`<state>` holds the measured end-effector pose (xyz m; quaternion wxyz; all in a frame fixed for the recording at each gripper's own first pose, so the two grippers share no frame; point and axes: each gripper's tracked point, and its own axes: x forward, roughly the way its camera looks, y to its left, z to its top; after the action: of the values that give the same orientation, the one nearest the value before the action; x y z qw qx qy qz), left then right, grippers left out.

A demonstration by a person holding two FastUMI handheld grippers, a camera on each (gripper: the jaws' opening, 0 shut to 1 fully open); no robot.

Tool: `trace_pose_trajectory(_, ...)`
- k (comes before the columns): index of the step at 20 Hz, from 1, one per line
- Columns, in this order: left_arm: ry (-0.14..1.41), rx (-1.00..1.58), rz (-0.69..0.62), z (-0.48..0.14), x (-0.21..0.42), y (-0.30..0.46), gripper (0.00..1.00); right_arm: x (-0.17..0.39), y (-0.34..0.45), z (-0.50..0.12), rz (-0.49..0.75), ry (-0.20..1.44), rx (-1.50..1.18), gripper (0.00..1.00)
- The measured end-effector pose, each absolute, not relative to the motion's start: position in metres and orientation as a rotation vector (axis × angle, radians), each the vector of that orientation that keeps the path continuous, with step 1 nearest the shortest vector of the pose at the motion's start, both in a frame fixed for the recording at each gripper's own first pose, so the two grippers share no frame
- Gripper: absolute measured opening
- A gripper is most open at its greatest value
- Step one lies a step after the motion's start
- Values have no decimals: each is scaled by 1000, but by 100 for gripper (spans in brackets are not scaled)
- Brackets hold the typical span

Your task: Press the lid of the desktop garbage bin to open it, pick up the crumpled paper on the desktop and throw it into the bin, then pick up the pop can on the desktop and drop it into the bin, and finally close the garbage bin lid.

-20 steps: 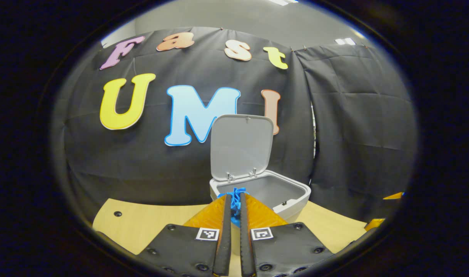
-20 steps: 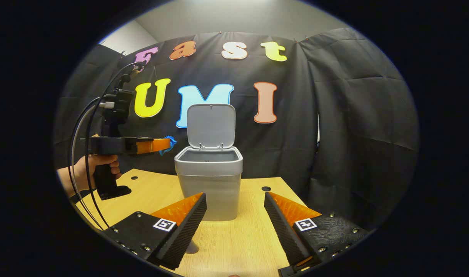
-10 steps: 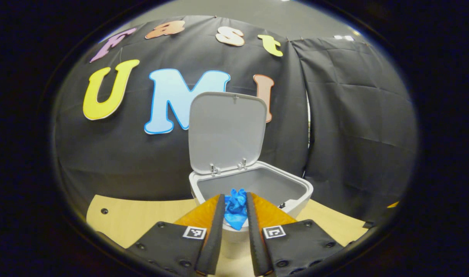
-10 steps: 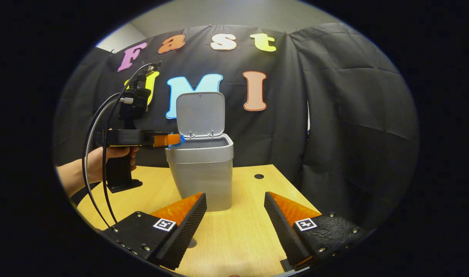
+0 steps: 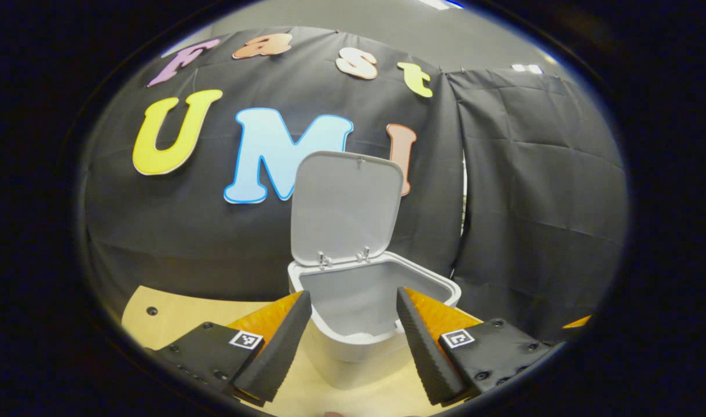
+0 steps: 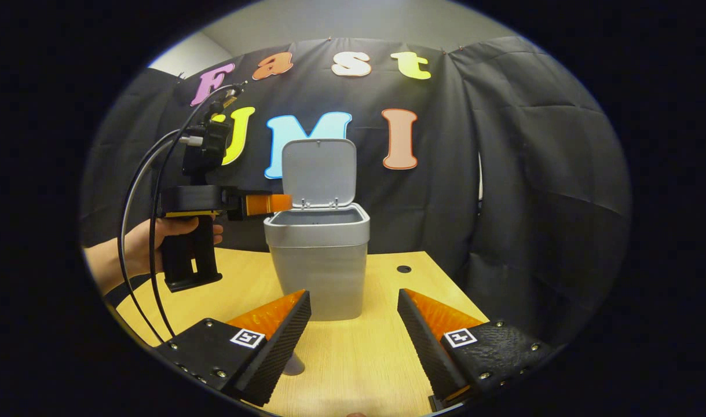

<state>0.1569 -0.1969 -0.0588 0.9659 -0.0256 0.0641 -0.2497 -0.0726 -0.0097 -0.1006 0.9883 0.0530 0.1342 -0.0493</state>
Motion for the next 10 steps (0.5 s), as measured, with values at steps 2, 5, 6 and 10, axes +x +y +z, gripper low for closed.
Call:
trace_pose_trajectory(2, 91, -47, -479, -47, 146, -184, 95, -67, 7, -105, -39, 279, 105, 97)
trace_pose_trajectory(5, 36, -47, -425, -33, 129, -161, 96, -61, 38, -122, 61, 316, 103, 97)
trace_pose_trajectory(6, 23, -44, -408, -29, 122, -153, 96, -61, 48, -131, 90, 335, 103, 97)
trace_pose_trajectory(10, 0, -17, -336, -25, 93, -114, 95, -55, 84, -165, 198, 441, 97, 97)
